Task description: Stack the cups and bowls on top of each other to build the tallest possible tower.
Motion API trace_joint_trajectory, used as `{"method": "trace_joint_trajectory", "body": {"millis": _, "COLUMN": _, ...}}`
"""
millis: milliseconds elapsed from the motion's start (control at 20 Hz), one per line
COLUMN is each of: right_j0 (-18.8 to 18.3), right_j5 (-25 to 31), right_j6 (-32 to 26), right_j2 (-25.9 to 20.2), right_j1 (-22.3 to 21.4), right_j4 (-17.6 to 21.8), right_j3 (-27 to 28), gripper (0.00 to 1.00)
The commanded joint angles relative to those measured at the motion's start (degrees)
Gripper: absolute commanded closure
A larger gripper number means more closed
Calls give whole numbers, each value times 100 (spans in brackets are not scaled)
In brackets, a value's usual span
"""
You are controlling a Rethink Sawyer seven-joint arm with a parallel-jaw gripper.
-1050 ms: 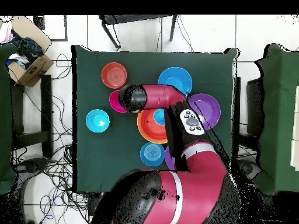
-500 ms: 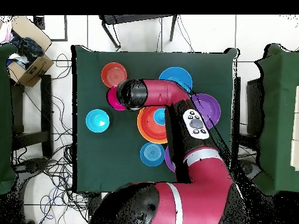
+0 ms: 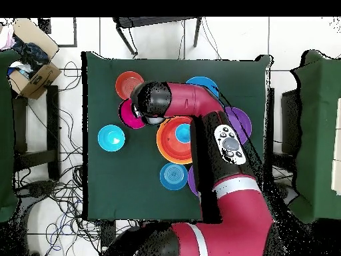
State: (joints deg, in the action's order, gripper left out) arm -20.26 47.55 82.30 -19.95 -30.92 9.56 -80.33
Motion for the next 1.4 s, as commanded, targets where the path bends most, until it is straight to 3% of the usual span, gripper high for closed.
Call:
{"method": "trace_joint_trajectory", "body": {"millis": 50, "right_j0": -206, "right_j5": 967, "right_j6": -103, "right_j2": -213, "right_j1": -199, "right_j4": -106, "right_j3": -218, "gripper": 100}}
{"method": "trace_joint_trajectory", "body": {"millis": 750, "right_j0": -1096, "right_j5": 1932, "right_j6": -1623, "right_j2": -390, "right_j1": -308, "right_j4": 591, "right_j3": -13, "gripper": 100}}
{"method": "trace_joint_trajectory", "body": {"millis": 1150, "right_j0": -1446, "right_j5": 2382, "right_j6": -1767, "right_j2": -618, "right_j1": -397, "right_j4": 855, "right_j3": 101, "gripper": 100}}
{"method": "trace_joint_trajectory", "body": {"millis": 1400, "right_j0": -1529, "right_j5": 2342, "right_j6": -1680, "right_j2": -758, "right_j1": -364, "right_j4": 966, "right_j3": 98, "gripper": 100}}
